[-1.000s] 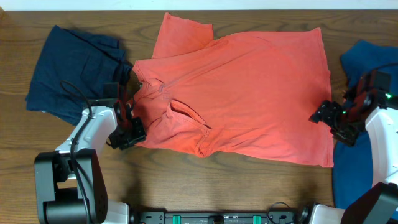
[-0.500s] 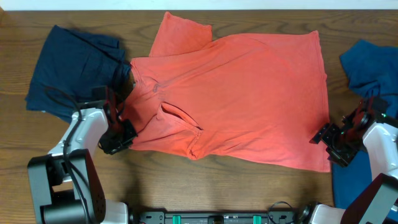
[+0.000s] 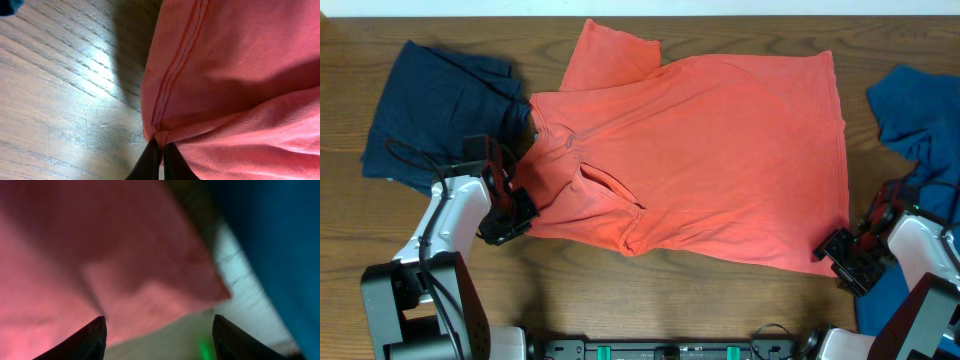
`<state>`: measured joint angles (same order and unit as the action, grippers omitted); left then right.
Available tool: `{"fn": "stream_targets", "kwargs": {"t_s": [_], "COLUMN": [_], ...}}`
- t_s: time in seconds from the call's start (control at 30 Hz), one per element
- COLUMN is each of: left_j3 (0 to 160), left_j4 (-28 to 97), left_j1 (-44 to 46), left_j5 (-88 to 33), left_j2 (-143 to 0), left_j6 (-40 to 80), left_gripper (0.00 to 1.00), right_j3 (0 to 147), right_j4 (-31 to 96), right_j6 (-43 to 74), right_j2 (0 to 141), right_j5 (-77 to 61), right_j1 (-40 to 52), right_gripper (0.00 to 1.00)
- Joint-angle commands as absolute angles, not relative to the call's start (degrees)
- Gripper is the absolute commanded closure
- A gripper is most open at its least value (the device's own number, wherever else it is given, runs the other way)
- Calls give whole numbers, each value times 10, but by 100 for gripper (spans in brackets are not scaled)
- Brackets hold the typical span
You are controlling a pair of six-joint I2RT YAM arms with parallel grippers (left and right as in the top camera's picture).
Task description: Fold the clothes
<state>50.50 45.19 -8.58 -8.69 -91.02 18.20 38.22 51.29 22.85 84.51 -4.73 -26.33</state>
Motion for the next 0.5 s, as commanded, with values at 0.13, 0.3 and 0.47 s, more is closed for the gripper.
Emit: {"fn": "stream_targets", "kwargs": {"t_s": [0.13, 0.3, 0.47], "left_j3": [516, 516, 524], "left_j4": [458, 459, 484], "left_j1": [-89, -89, -90], "left_j5": [-83, -83, -83], "left_j2": [-905, -905, -898], "left_j6": [178, 178, 175], "left_gripper": [94, 94, 94], "right_j3": [377, 378, 408], "right_j4": [477, 474, 506], "right_j6": [259, 256, 248], "right_j2": [845, 845, 842], "right_j5": [-2, -9, -9], "right_j1": [-283, -283, -289], "right_gripper": [48, 91, 99]}}
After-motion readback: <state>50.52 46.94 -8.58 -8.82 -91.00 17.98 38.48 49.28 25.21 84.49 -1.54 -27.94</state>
